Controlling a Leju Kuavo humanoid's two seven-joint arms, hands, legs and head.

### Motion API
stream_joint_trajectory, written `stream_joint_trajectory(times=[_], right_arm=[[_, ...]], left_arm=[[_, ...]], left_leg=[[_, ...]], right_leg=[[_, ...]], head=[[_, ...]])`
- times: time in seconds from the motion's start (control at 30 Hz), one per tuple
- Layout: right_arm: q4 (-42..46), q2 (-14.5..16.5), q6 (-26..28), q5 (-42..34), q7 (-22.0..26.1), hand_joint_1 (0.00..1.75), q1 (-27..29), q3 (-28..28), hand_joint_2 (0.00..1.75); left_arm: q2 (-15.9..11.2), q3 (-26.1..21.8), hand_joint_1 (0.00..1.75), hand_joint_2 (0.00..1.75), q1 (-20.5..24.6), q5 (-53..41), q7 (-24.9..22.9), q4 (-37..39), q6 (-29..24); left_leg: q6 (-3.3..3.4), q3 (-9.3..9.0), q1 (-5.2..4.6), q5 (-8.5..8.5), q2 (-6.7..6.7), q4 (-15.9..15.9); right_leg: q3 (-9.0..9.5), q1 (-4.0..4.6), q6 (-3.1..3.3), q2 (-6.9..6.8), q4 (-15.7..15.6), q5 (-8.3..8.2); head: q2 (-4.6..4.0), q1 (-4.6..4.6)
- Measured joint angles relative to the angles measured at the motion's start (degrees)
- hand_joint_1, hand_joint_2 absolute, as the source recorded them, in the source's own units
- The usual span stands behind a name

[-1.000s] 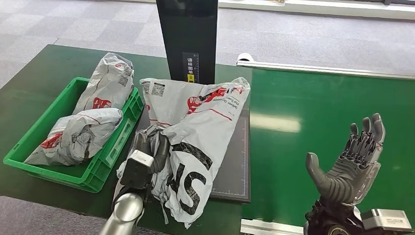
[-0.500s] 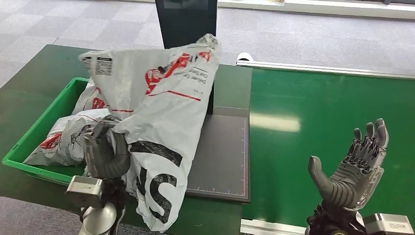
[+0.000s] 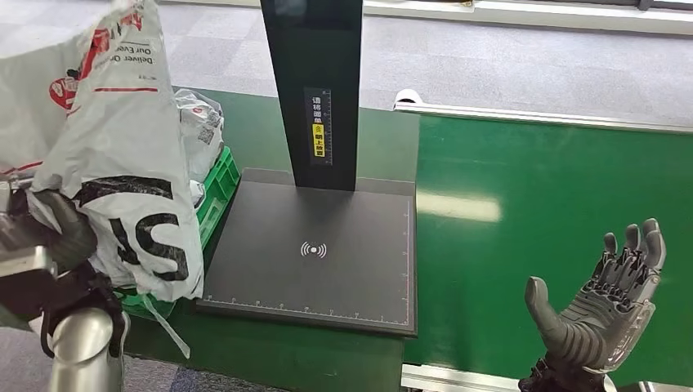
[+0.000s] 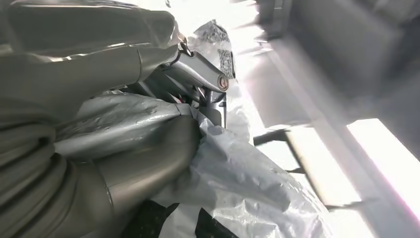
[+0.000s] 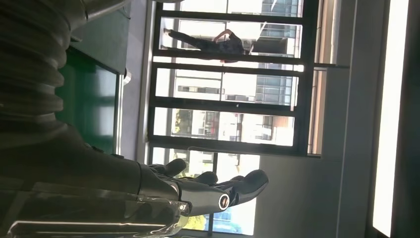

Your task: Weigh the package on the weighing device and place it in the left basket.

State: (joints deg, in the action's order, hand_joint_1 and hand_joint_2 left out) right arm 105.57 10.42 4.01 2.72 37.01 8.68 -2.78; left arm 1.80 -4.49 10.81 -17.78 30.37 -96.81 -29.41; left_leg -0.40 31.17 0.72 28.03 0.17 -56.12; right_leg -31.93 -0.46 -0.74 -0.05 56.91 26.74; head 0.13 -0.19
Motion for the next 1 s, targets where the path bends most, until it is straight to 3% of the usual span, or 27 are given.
stream_joint_trajectory(times=[0.2,0.57,0.7,0.87,1.0], right_arm=[[-0.1,0.0,-0.5,-0.3,-0.5,0.00,-0.9,0.0,1.75],[-1.8,-0.3,-0.5,-0.4,-1.0,0.00,-2.8,0.2,1.75],[-2.4,-0.5,-0.5,-0.4,-1.1,0.00,-3.0,0.4,1.75],[-3.1,-0.7,-0.2,-0.4,-1.3,0.00,-3.0,0.7,1.75],[-3.8,-0.7,0.5,-0.4,-1.6,0.00,-3.3,0.8,1.75]], left_arm=[[-3.1,-9.9,1.75,1.75,9.1,-5.8,-2.0,22.9,1.3],[-5.6,-15.2,1.75,1.75,18.2,-8.2,-4.2,43.6,3.2],[-6.1,-16.3,0.00,1.75,20.1,-7.4,-3.8,47.1,2.9],[-5.9,-17.2,0.00,1.75,20.1,-3.0,-0.1,47.1,2.6],[-4.5,-17.2,0.00,1.75,17.8,2.5,2.7,41.6,3.2]], left_leg=[[-0.03,0.01,0.00,-0.05,0.09,0.0],[-0.05,0.05,-0.04,-0.08,-0.26,0.0],[-0.14,0.01,-0.03,-0.23,-0.37,0.0],[-0.17,-0.02,-0.03,-0.34,-0.37,0.0],[-0.18,0.06,-0.02,-0.36,-0.31,0.0]], right_leg=[[-0.06,0.01,0.03,0.06,0.1,-0.02],[0.02,-0.04,0.02,-0.27,0.1,0.02],[0.06,-0.04,0.05,-0.34,0.2,0.00],[0.04,-0.04,0.11,-0.34,0.3,-0.05],[-0.07,-0.03,0.15,-0.28,0.3,-0.09]], head=[[0.00,-0.02],[0.00,-0.01],[0.00,-0.01],[0.00,-0.02],[0.00,0.00]])
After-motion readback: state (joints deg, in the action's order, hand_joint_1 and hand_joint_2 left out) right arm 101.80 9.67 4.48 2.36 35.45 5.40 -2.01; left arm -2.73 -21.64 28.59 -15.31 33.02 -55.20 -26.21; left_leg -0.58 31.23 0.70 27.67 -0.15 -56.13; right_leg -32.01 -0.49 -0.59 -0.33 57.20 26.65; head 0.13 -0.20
